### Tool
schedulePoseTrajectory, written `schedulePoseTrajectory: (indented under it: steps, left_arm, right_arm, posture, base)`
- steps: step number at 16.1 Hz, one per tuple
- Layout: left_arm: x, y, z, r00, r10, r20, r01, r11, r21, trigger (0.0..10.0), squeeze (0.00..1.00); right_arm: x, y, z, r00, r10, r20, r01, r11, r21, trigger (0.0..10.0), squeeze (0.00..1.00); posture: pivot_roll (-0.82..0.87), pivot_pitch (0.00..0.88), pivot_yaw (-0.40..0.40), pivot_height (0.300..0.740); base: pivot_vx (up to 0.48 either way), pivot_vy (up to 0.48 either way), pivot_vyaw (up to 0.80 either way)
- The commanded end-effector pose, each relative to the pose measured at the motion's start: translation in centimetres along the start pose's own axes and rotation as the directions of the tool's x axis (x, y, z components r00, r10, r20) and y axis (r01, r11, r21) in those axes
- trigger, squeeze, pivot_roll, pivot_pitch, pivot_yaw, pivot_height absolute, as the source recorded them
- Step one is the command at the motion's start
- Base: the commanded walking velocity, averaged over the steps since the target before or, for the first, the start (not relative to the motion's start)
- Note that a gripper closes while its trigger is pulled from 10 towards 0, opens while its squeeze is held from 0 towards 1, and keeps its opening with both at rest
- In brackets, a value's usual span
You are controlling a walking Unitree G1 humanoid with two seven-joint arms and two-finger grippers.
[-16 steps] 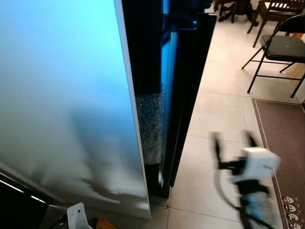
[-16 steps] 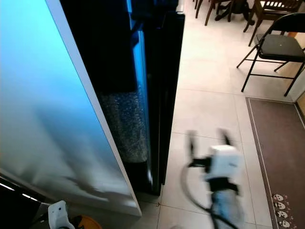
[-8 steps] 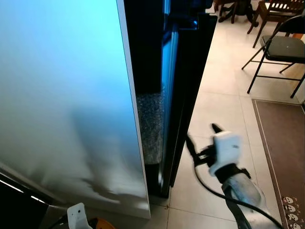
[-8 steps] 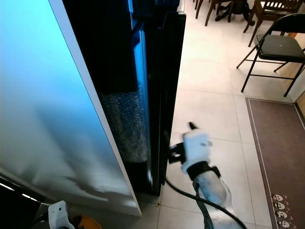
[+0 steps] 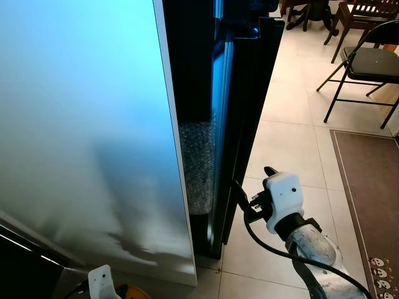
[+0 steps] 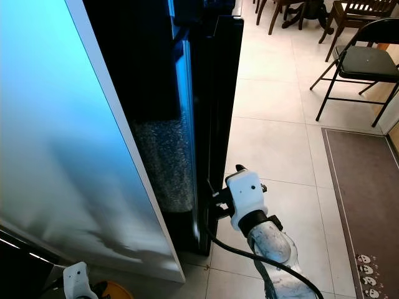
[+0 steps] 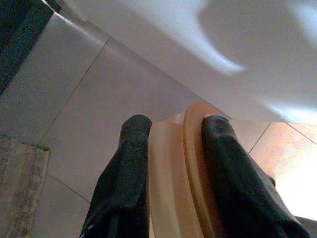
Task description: Restocking fridge
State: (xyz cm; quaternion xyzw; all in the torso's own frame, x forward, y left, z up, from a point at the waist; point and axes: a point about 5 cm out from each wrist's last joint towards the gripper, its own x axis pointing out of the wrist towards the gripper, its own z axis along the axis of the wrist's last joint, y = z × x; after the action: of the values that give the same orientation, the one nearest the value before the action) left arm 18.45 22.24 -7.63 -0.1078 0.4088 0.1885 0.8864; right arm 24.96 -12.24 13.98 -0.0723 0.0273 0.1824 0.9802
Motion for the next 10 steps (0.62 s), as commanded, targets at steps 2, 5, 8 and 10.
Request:
schedulePoseTrajectory:
  steps: [2, 5, 8, 10]
  left_arm:
    - [-0.5, 0.2, -2.6, 0.994, 0.002, -0.105, 0.001, 1.000, 0.029, 10.0, 0.00]
    - [-0.5, 0.2, -2.6, 0.994, 0.002, -0.105, 0.001, 1.000, 0.029, 10.0, 0.00]
    - [-0.5, 0.2, -2.7, 0.995, 0.002, -0.102, 0.001, 1.000, 0.025, 10.0, 0.00]
    - [-0.5, 0.1, -2.7, 0.995, -0.001, -0.097, 0.003, 1.000, 0.022, 10.0, 0.00]
  right_arm:
    - [-0.1, 0.2, 0.6, 1.000, 0.010, 0.009, -0.010, 1.000, -0.007, 10.0, 1.00]
    - [-0.1, 0.2, 0.6, 1.000, 0.010, 0.004, -0.010, 1.000, -0.006, 10.0, 1.00]
    - [3.0, -0.4, 2.4, 0.999, 0.017, 0.033, -0.015, 0.999, -0.036, 10.0, 0.00]
    - [4.7, -1.3, 4.9, 0.993, 0.007, 0.116, -0.001, 0.999, -0.052, 10.0, 0.00]
  posture:
    - [-0.13, 0.091, 0.004, 0.740]
    - [-0.13, 0.091, 0.004, 0.740]
    - [-0.13, 0.107, -0.001, 0.740]
    - [-0.13, 0.109, 0.003, 0.740]
  base:
    - [0.000, 0.000, 0.00]
    - [0.000, 0.000, 0.00]
    - [0.000, 0.000, 0.00]
    - [0.000, 0.000, 0.00]
